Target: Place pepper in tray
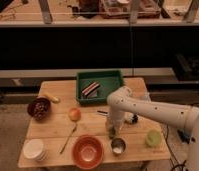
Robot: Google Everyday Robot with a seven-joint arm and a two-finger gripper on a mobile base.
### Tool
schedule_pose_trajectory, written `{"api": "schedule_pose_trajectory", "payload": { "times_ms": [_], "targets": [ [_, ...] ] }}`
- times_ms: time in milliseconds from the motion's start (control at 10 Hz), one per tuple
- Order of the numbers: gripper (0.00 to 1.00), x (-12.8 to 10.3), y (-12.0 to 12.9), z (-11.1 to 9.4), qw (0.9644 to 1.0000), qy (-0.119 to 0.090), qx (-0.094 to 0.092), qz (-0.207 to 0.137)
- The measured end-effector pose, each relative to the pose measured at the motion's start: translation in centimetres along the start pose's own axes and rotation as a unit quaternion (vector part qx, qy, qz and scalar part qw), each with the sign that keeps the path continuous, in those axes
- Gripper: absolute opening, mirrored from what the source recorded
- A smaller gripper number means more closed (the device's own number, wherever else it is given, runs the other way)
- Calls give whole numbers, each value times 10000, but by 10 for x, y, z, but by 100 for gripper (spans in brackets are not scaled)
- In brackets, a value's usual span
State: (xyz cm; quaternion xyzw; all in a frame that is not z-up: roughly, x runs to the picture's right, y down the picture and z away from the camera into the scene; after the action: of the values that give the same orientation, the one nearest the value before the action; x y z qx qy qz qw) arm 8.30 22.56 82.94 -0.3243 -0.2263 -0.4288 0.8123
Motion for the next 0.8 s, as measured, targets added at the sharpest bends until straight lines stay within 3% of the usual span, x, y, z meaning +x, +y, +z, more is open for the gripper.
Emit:
{"api": "schedule_pose_trajectory", "payload": {
  "times_ms": [200,500,800],
  "targets": [
    [12,0,-2,1,10000,-24,-8,30],
    [8,5,5,-6,9997,-98,115,172],
    [8,24,22,-53,9981,256,439,357]
  ]
}}
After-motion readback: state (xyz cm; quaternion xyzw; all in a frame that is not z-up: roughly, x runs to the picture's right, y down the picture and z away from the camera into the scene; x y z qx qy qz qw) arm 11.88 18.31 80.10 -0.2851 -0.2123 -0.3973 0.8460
